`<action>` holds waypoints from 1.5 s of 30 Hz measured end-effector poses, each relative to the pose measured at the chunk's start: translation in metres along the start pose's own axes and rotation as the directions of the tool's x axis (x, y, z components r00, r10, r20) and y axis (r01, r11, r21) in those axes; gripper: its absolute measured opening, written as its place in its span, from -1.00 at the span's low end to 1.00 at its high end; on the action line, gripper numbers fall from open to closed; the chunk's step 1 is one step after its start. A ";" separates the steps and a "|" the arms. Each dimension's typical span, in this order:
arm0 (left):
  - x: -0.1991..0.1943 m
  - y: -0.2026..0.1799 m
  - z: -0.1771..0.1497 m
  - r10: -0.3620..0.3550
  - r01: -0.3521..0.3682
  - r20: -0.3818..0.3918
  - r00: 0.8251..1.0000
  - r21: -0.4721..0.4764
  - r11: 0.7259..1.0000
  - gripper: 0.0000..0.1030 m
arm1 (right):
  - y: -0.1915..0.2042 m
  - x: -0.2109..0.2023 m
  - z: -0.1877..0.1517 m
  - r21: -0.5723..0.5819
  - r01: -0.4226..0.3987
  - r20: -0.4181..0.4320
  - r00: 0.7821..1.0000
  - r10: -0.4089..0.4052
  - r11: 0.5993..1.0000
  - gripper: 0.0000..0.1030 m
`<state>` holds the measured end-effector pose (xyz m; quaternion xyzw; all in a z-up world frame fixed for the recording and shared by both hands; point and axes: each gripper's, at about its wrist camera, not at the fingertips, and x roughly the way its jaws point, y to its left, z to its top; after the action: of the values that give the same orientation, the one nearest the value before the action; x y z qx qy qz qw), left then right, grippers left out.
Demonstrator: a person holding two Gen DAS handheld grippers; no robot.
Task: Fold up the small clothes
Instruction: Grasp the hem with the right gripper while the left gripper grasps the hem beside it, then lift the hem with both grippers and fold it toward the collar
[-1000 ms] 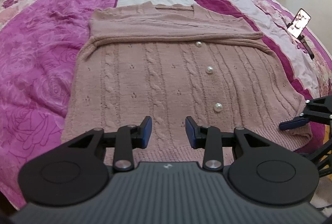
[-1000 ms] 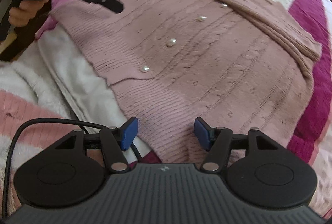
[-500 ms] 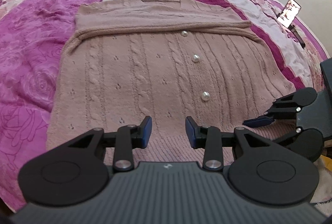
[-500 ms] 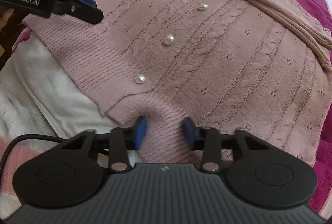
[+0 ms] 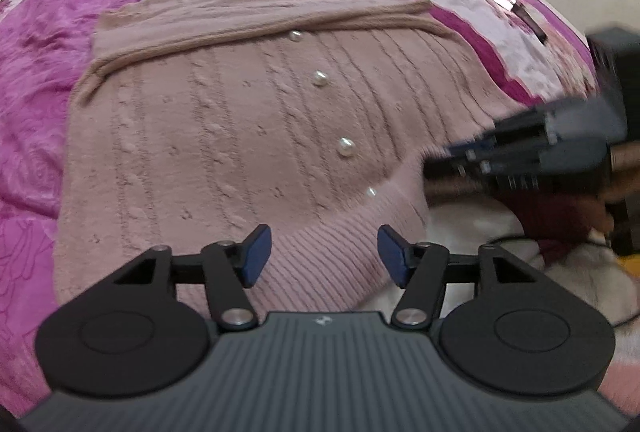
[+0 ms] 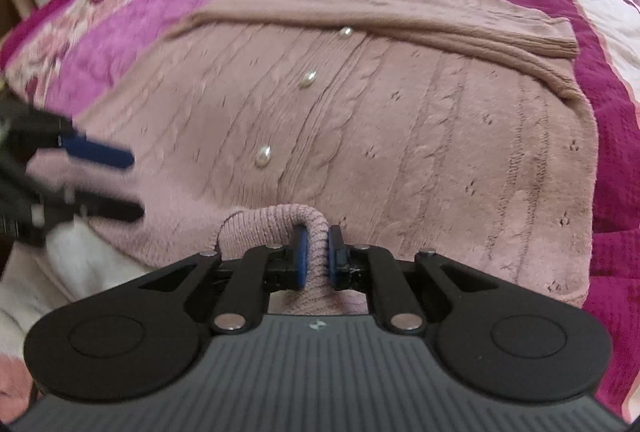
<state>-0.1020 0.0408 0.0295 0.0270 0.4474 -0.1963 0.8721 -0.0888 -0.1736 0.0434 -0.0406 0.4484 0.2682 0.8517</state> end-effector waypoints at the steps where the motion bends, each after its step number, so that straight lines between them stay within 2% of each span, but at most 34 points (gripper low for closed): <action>1: 0.001 -0.003 -0.001 -0.005 0.006 -0.005 1.000 0.021 1.000 0.23 | -0.003 0.001 0.002 0.006 -0.002 0.007 1.000 0.002 1.000 -0.79; 4: 0.007 -0.012 -0.004 -0.012 0.013 -0.023 1.000 0.083 0.996 0.23 | -0.004 0.002 0.004 0.018 0.000 0.017 1.000 -0.001 1.000 -0.79; 7: 0.017 -0.019 -0.008 0.020 -0.013 -0.050 0.999 0.135 0.991 0.23 | -0.004 0.000 0.002 0.021 -0.003 0.022 1.000 0.002 1.000 -0.79; 11: 0.033 -0.019 -0.011 0.136 -0.123 -0.062 0.989 0.185 0.975 0.24 | -0.001 -0.001 -0.002 0.010 -0.005 0.025 1.000 0.005 1.000 -0.79; 14: 0.039 -0.011 -0.012 0.175 -0.166 -0.035 0.984 0.177 0.970 0.23 | 0.003 -0.001 -0.007 -0.021 -0.012 0.018 1.000 0.013 1.000 -0.79; 16: 0.040 -0.008 -0.012 0.191 -0.186 -0.013 0.981 0.170 0.968 0.03 | 0.005 0.002 -0.010 -0.033 -0.018 0.004 1.000 0.018 0.999 -0.77; 18: 0.040 -0.004 -0.012 0.196 -0.192 -0.006 0.981 0.157 0.969 -0.41 | 0.006 0.005 -0.014 -0.038 -0.033 -0.022 0.999 0.033 0.999 -0.74; 20: 0.039 0.000 -0.011 0.177 -0.175 -0.004 0.984 0.128 0.976 -0.57 | 0.009 0.009 -0.017 -0.047 -0.046 -0.052 0.998 0.043 0.998 -0.52; 22: 0.039 0.001 -0.009 0.170 -0.170 0.002 0.985 0.107 0.980 -0.65 | 0.012 0.009 -0.020 -0.065 -0.043 -0.057 0.998 0.040 0.997 0.01; 24: 0.037 0.003 -0.008 0.162 -0.163 0.011 0.987 0.086 0.983 -0.69 | 0.016 0.008 -0.022 -0.082 -0.047 -0.052 0.998 0.043 0.995 0.26; 28: 0.030 0.008 -0.006 0.144 -0.145 0.028 0.989 0.032 0.989 -0.72 | 0.020 0.012 -0.023 -0.112 -0.035 -0.064 0.998 0.027 0.993 0.29; 33: 0.021 0.011 -0.002 0.122 -0.122 0.063 0.991 0.000 0.993 -0.74 | 0.021 0.019 -0.022 -0.124 -0.002 -0.068 0.998 -0.007 0.992 0.29; 35: 0.017 0.010 -0.001 0.116 -0.116 0.080 0.990 -0.004 0.993 -0.75 | 0.021 0.022 -0.022 -0.122 0.025 -0.069 0.997 -0.034 0.992 0.23; 37: 0.014 0.010 0.001 0.110 -0.109 0.094 0.990 -0.010 0.994 -0.75 | 0.020 0.023 -0.021 -0.121 0.062 -0.061 0.996 -0.070 0.991 -0.20; 38: 0.013 0.010 0.001 0.108 -0.107 0.098 0.989 -0.012 0.994 -0.75 | 0.019 0.023 -0.020 -0.114 0.081 -0.056 0.995 -0.088 0.990 -0.29; 40: 0.010 0.009 0.002 0.107 -0.106 0.108 0.988 -0.014 0.994 -0.75 | 0.015 0.019 -0.018 -0.077 0.085 -0.040 0.995 -0.088 0.993 -0.63; 45: -0.003 0.008 0.009 0.105 -0.104 0.156 0.982 -0.015 0.994 -0.76 | 0.010 -0.003 -0.011 -0.007 0.073 0.056 0.996 -0.073 0.997 -0.74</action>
<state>-0.0937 0.0470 0.0359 0.0320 0.3762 -0.1501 0.9137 -0.1034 -0.1694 0.0408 -0.0533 0.4216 0.2400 0.8728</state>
